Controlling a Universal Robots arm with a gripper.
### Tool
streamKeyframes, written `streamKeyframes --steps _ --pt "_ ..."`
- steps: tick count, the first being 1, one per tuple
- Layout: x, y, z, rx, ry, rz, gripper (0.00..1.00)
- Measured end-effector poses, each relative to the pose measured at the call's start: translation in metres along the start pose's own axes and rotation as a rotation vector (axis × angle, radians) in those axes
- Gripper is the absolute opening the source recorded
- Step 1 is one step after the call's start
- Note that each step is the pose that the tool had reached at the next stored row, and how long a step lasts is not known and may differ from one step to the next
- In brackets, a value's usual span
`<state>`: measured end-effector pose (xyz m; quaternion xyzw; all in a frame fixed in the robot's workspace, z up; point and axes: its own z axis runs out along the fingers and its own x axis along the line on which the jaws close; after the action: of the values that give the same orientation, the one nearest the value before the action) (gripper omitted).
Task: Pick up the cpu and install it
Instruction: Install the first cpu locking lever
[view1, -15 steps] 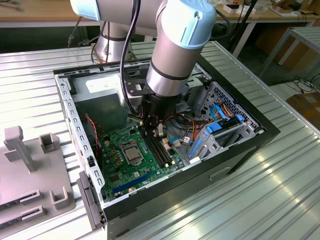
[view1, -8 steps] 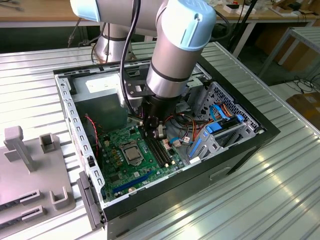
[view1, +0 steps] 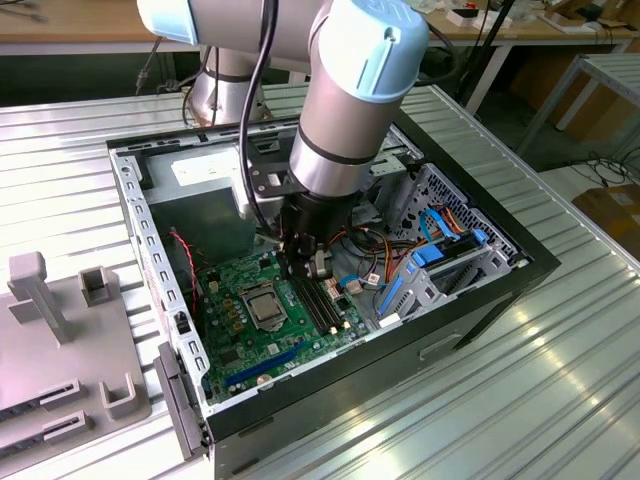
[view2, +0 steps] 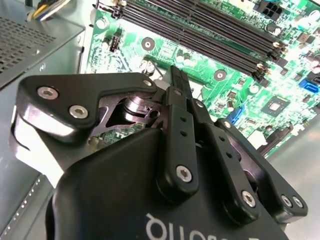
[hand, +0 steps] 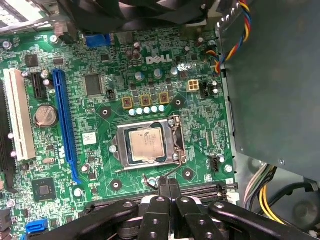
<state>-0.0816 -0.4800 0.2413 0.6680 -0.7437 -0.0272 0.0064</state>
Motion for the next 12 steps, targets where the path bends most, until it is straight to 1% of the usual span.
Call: streamKeyframes --steps 9,12 --pt "0.0011 0.0005 0.0001 -0.0025 0.0046 -0.088 0.11" --pt "0.0013 0.0008 0.0002 -0.0029 0.0053 -0.103 0.11"
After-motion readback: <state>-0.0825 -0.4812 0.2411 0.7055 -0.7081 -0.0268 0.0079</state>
